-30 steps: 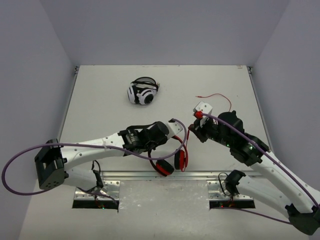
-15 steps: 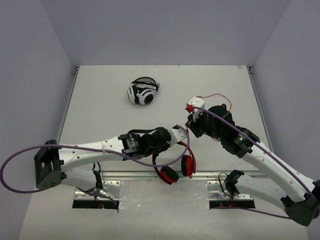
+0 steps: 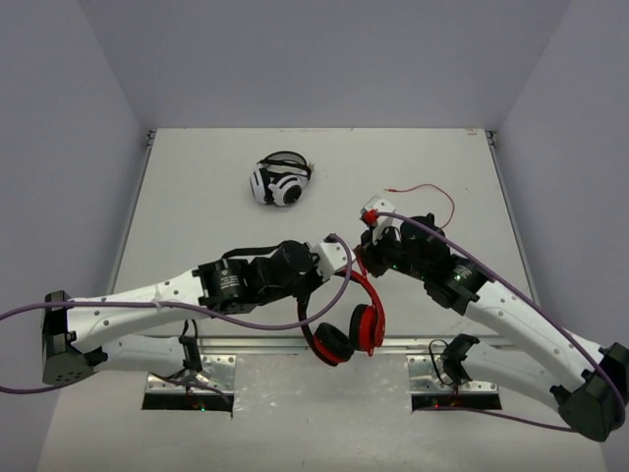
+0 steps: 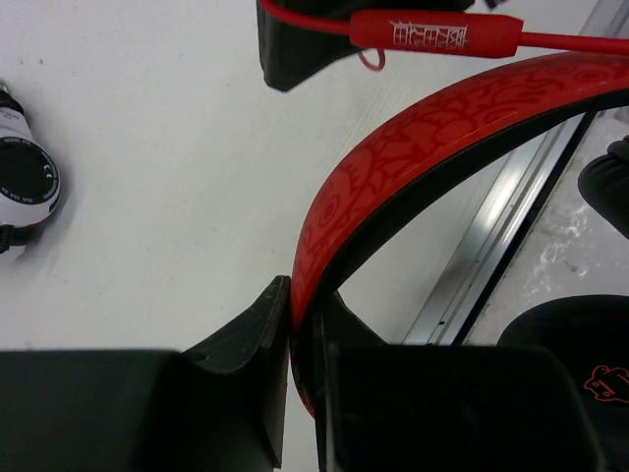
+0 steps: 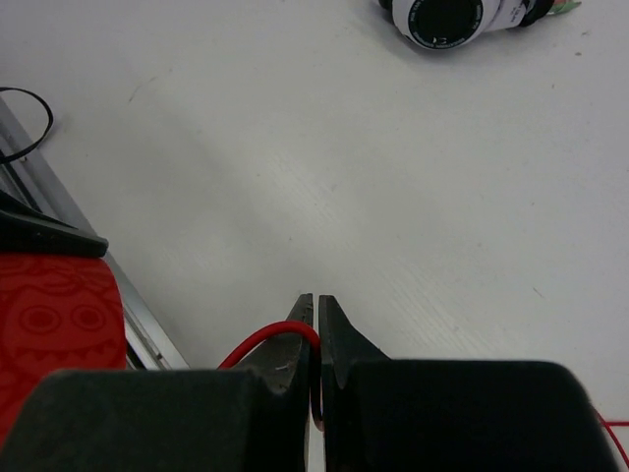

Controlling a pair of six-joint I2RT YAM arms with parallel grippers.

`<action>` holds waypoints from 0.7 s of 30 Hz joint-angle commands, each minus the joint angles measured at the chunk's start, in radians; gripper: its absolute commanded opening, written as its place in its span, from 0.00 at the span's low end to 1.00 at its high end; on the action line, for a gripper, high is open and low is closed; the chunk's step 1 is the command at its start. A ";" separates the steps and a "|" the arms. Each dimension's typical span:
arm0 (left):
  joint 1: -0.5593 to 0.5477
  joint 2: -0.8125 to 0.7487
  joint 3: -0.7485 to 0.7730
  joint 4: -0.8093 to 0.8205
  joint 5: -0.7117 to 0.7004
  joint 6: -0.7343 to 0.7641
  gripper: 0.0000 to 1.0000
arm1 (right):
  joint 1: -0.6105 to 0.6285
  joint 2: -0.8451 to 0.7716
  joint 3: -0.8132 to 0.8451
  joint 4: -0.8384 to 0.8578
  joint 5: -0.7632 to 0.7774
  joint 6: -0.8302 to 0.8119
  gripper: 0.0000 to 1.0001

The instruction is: Wrap the headphones

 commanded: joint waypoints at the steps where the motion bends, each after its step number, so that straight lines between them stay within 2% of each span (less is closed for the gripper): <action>1: -0.021 -0.049 0.107 0.065 0.042 -0.093 0.00 | -0.004 -0.015 -0.023 0.140 0.007 0.033 0.01; 4: -0.024 -0.080 0.134 0.075 0.059 -0.118 0.00 | -0.032 -0.049 -0.074 0.218 -0.017 0.038 0.01; 9: -0.024 -0.162 0.151 0.164 0.085 -0.173 0.00 | -0.057 -0.041 -0.130 0.337 -0.148 0.059 0.01; 11: -0.024 -0.188 0.160 0.202 0.079 -0.199 0.00 | -0.064 -0.043 -0.181 0.455 -0.224 0.082 0.10; 12: -0.024 -0.198 0.160 0.218 0.065 -0.208 0.01 | -0.067 -0.043 -0.198 0.498 -0.246 0.095 0.10; 13: -0.024 -0.216 0.157 0.250 0.038 -0.227 0.00 | -0.072 -0.041 -0.215 0.597 -0.275 0.123 0.17; 15: -0.024 -0.235 0.150 0.284 0.006 -0.247 0.00 | -0.080 -0.023 -0.247 0.744 -0.344 0.177 0.22; 17: -0.024 -0.262 0.131 0.340 -0.013 -0.261 0.00 | -0.081 0.030 -0.249 0.827 -0.386 0.202 0.22; 21: -0.024 -0.299 0.121 0.410 -0.141 -0.317 0.00 | -0.092 0.140 -0.220 0.966 -0.439 0.249 0.15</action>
